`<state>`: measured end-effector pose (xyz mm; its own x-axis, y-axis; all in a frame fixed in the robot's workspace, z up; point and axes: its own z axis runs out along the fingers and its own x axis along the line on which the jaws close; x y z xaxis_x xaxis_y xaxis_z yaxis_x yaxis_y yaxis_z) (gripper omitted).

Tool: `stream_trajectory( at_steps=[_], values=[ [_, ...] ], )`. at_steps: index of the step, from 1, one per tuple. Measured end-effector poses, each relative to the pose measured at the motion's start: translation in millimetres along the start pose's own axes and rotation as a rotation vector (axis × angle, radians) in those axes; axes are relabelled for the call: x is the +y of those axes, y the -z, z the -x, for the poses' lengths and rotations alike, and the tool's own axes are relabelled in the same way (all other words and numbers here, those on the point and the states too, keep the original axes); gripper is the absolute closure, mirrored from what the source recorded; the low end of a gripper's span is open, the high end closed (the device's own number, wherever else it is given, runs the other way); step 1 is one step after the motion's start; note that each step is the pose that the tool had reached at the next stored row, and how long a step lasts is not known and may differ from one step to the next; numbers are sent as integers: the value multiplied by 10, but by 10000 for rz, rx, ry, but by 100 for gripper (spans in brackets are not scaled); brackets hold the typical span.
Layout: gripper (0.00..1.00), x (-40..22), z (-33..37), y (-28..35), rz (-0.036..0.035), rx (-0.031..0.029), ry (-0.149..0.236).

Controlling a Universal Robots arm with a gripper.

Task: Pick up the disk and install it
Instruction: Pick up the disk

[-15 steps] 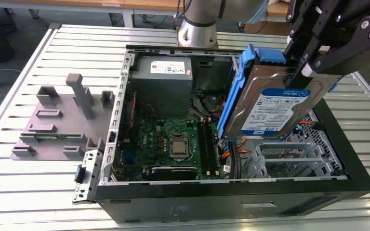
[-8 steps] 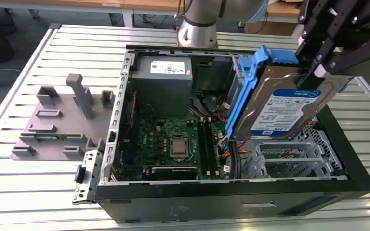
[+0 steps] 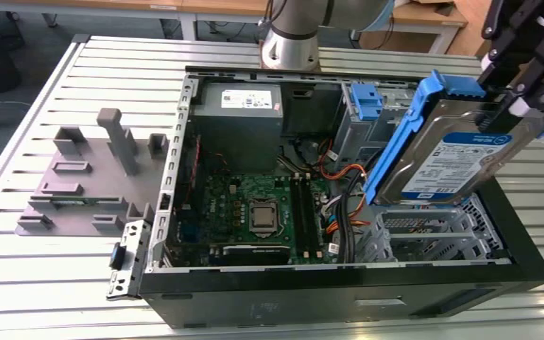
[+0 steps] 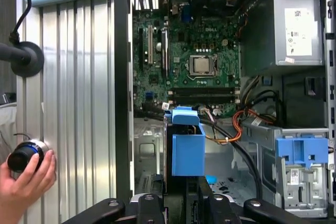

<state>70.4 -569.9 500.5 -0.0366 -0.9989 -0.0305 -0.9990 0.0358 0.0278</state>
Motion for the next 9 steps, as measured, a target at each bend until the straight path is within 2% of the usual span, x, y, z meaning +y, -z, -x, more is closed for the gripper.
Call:
stream_trajectory(
  at_steps=[5,7,9],
  values=[
    [65,-206,7,0,14,0,-1],
    [65,-242,9,1,16,0,-1],
    [65,-243,9,1,16,0,-2]
  ],
)
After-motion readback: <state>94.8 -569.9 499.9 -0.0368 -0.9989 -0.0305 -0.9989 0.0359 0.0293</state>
